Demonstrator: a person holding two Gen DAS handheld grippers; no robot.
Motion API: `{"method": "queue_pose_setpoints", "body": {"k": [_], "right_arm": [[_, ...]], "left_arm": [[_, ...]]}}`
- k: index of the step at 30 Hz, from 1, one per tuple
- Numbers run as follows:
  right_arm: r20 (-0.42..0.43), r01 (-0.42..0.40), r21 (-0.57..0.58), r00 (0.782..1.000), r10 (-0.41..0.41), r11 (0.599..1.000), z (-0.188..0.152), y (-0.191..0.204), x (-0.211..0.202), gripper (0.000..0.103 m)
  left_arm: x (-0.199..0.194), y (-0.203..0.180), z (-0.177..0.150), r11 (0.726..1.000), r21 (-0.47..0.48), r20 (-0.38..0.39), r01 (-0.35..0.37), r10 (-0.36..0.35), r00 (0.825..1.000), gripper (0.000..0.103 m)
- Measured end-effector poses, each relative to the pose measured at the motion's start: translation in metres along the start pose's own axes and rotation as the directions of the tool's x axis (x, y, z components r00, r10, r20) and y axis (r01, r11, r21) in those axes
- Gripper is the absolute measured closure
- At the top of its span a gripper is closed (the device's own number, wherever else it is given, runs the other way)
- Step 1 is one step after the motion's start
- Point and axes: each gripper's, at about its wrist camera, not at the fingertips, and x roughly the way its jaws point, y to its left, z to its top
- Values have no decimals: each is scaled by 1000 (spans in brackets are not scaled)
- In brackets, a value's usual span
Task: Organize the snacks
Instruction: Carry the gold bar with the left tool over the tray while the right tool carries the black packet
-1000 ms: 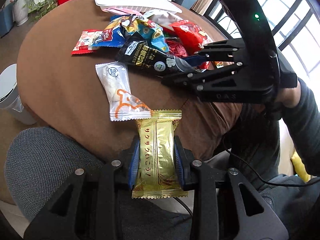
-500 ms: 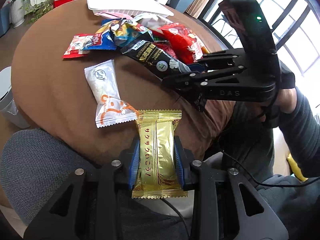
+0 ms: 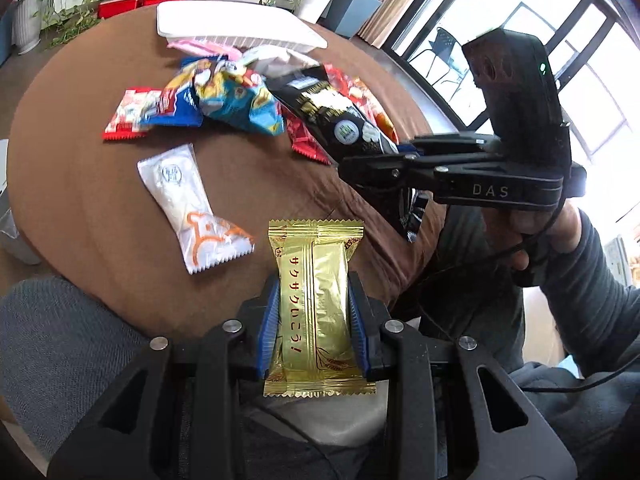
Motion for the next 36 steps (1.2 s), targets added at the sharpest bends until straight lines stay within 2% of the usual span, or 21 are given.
{"method": "queue_pose_setpoints", "body": {"k": [6, 11, 17, 21, 27, 33, 36], "right_arm": [[64, -10, 88, 998, 5, 996, -2, -25, -19, 81], [138, 4, 164, 990, -27, 987, 7, -58, -47, 81], [224, 64, 223, 968, -115, 973, 38, -97, -77, 81], [258, 90, 269, 952, -162, 959, 70, -124, -87, 81], [271, 162, 285, 932, -242, 945, 137, -158, -74, 81], [219, 176, 316, 943, -252, 932, 200, -199, -29, 81], [186, 186, 314, 950, -252, 931, 213, -207, -8, 81]], "left_arm": [[-13, 9, 28, 1000, -20, 59, 18, -17, 998, 74], [-34, 26, 70, 1000, -20, 142, -18, 21, 990, 74], [-49, 66, 145, 996, -40, 212, -79, 86, 973, 74], [-47, 89, 200, 988, -42, 234, -150, 156, 960, 74], [-23, 124, 286, 981, -78, 235, -178, 191, 953, 74], [27, 145, 349, 969, -77, 195, -233, 244, 950, 74], [62, 157, 370, 964, -82, 157, -254, 264, 952, 74]]}}
